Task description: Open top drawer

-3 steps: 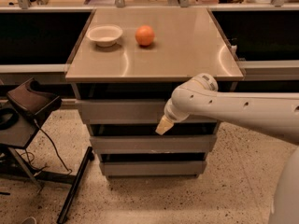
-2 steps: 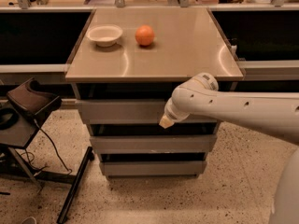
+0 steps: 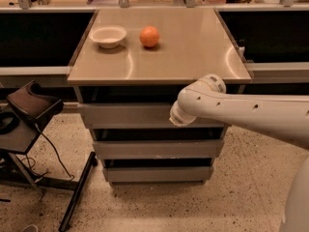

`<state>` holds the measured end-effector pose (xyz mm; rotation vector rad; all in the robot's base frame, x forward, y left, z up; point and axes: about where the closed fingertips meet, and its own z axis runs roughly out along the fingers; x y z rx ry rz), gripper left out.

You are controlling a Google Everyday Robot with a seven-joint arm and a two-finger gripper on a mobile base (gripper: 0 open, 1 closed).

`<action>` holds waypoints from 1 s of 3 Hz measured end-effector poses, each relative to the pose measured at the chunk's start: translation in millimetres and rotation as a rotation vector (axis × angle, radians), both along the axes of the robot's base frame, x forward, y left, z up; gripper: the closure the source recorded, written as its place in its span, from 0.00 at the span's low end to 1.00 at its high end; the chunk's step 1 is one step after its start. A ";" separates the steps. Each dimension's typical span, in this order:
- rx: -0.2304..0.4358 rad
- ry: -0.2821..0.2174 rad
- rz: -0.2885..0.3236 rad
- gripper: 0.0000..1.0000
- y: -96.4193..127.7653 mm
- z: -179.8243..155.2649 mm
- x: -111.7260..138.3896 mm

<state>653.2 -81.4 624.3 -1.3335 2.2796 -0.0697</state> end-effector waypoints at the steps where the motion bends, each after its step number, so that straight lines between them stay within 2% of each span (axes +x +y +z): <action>1: 0.000 0.000 0.000 1.00 -1.1 7.6 0.9; 3: 0.000 0.000 0.000 1.00 -4.1 15.6 3.1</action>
Offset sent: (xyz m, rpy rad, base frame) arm -0.1468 0.0202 0.0237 -0.0024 0.0359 0.2220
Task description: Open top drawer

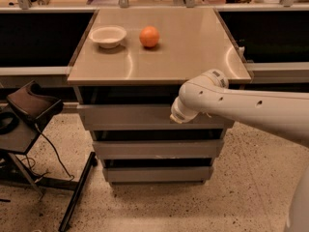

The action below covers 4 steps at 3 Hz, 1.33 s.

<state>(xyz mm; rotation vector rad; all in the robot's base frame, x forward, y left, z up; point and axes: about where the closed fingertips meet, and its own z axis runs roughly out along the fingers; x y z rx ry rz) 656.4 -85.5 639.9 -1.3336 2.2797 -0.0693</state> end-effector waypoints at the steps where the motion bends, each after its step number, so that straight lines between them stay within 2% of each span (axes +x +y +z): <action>1: 0.007 0.005 -0.001 1.00 -1.7 0.0 -1.6; 4: 0.023 -0.007 0.018 1.00 -2.2 9.1 -11.4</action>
Offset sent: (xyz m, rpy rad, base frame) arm -0.1493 0.0093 -0.0119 0.0816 -0.0176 0.1643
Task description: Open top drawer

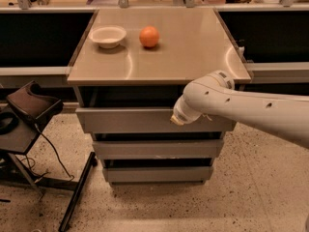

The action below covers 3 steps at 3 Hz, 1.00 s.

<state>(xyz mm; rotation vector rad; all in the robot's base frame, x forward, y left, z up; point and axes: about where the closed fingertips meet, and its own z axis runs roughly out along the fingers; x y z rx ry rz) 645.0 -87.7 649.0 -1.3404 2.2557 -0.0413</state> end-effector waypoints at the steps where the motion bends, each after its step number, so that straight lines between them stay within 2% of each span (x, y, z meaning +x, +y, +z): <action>1: 0.007 -0.008 0.011 1.00 0.0 0.6 -7.1; 3: 0.015 -0.015 0.019 1.00 -1.7 3.4 -14.1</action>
Offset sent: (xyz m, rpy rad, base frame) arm -0.2481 -0.0079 -0.0126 0.2489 -0.2395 0.2460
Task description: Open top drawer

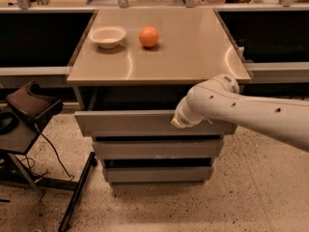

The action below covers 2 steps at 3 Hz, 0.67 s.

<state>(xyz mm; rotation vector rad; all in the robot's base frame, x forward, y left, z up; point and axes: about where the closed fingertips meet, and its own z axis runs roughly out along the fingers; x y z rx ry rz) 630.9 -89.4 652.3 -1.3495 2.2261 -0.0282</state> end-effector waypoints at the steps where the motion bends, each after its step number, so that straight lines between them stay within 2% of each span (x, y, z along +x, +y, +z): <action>1: 0.008 -0.008 0.017 1.00 -2.2 1.4 -12.7; 2: 0.009 -0.008 0.018 1.00 -2.2 1.1 -13.5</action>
Offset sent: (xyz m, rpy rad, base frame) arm -0.3614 -0.0347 -0.0473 0.1697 -0.1969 0.3999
